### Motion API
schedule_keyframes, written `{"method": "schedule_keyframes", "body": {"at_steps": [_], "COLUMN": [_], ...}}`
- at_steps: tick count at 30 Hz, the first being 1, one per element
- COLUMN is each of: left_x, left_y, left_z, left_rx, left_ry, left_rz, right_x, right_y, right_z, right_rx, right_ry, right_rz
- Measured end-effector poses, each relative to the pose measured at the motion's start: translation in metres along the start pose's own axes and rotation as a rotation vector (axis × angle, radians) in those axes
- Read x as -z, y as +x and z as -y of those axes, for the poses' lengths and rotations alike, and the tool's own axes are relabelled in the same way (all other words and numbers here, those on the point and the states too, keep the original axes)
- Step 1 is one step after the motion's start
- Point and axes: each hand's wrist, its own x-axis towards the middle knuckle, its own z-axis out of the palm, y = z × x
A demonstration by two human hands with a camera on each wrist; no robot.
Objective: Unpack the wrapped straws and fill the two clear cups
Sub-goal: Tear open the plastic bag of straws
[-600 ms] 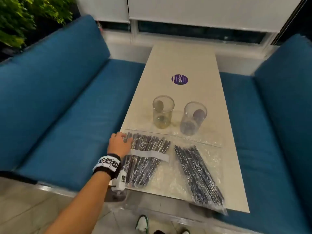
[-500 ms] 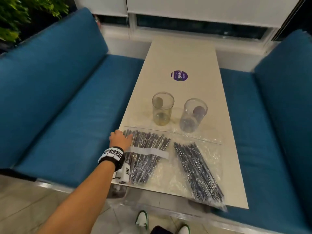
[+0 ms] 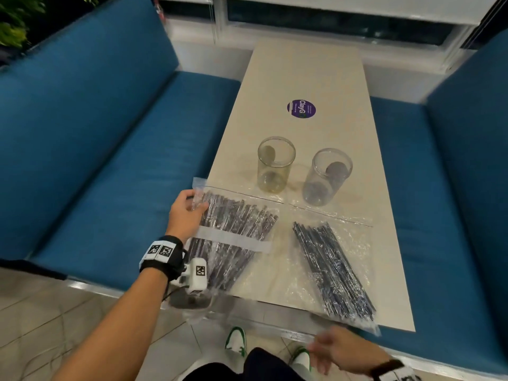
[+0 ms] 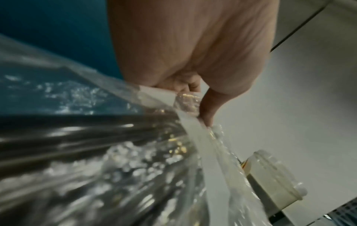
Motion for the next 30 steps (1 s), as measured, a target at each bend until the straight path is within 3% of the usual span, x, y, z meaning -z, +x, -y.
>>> {"method": "schedule_keyframes", "body": {"at_steps": [2, 3, 6, 8, 10, 13, 17, 18, 20, 22, 23, 27, 30], "left_x": [0.01, 0.013, 0.017, 0.014, 0.01, 0.005, -0.003, -0.008, -0.015, -0.017, -0.018, -0.026, -0.028], "left_y": [-0.009, -0.011, -0.022, -0.029, -0.034, -0.039, -0.042, -0.043, -0.049, -0.059, -0.063, -0.067, -0.065], "left_z": [-0.011, -0.017, -0.037, -0.049, -0.059, -0.068, -0.072, -0.073, -0.074, -0.083, -0.089, -0.108, -0.11], "left_rx": [-0.048, -0.072, -0.142, -0.171, -0.192, -0.206, -0.251, -0.316, -0.502, -0.639, -0.628, -0.337, -0.298], "left_ry": [-0.056, -0.092, -0.15, -0.164, -0.178, -0.18, -0.087, -0.008, 0.123, 0.064, -0.002, -0.161, -0.269], "left_rz": [0.079, 0.135, 0.323, 0.414, 0.471, 0.504, 0.441, 0.357, 0.055, -0.178, -0.155, 0.247, 0.384], "right_x": [0.028, 0.041, 0.075, 0.095, 0.111, 0.12, 0.117, 0.117, 0.12, 0.123, 0.124, 0.121, 0.119], "right_y": [-0.034, -0.048, -0.059, -0.041, -0.012, 0.021, 0.038, 0.039, 0.038, 0.031, 0.028, 0.016, 0.014], "right_z": [0.08, 0.118, 0.206, 0.242, 0.259, 0.26, 0.25, 0.25, 0.249, 0.25, 0.249, 0.249, 0.246], "right_rx": [0.196, 0.297, 0.602, 0.654, 0.548, 0.394, 0.387, 0.377, 0.366, 0.366, 0.381, 0.449, 0.493], "right_ry": [-0.05, -0.061, -0.006, -0.009, -0.104, -0.224, -0.173, -0.144, -0.059, 0.042, 0.109, 0.36, 0.411], "right_rz": [-0.012, -0.084, -0.499, -0.801, -0.935, -0.901, -0.946, -0.979, -1.032, -1.042, -1.027, -0.878, -0.823]}}
